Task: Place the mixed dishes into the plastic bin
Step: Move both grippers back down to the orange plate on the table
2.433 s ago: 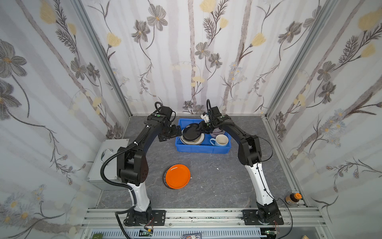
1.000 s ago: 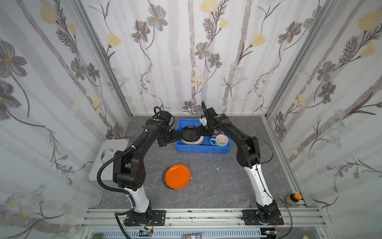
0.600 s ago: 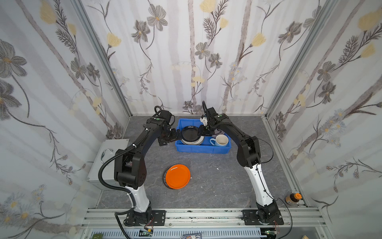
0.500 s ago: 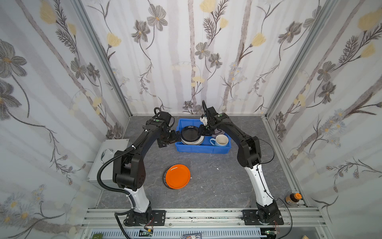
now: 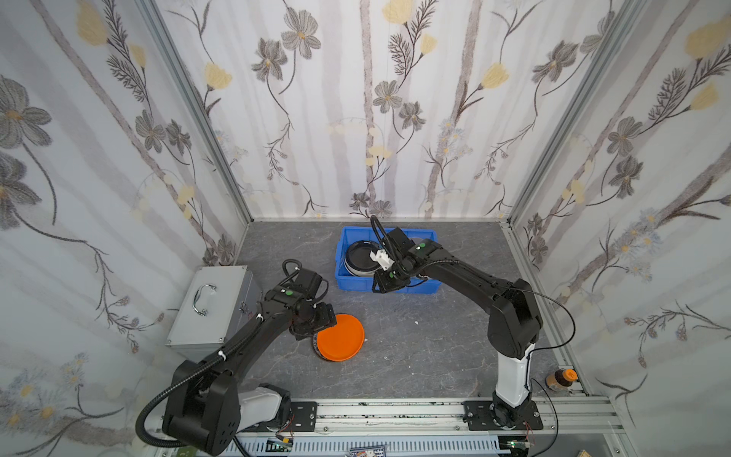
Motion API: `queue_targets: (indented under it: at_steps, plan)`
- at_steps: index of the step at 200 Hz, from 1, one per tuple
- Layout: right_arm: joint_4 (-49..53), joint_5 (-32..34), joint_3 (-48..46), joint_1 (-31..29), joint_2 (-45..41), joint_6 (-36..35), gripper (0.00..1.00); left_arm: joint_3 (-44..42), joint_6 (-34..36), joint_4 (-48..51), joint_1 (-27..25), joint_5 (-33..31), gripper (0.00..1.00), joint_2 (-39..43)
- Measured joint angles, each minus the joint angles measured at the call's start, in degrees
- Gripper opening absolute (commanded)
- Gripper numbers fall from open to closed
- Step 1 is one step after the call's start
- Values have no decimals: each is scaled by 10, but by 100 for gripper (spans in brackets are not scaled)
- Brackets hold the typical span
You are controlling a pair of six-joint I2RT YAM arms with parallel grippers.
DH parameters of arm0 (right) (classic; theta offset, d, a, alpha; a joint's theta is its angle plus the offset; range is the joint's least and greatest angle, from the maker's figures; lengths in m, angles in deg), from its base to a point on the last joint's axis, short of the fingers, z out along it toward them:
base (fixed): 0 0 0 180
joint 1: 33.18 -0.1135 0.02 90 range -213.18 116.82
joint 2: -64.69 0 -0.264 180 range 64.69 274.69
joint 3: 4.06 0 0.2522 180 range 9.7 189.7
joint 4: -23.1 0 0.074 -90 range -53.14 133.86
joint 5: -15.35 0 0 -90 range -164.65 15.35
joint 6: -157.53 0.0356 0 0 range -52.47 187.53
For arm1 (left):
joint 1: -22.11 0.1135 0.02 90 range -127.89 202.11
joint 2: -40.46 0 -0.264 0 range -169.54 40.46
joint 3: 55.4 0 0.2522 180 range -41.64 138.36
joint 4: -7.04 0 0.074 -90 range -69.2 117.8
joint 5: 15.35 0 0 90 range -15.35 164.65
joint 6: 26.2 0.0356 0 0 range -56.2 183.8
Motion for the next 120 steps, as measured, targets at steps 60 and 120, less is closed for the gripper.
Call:
queue_targets:
  at_steps: [60, 120]
  plan:
    - [-81, -9, -150, -87, -71, 42, 37, -100, -93, -36, -65, -25, 67, 88]
    - [-149, -38, -204, -97, -77, 80, 39, -118, -111, -71, -74, -36, 66, 71]
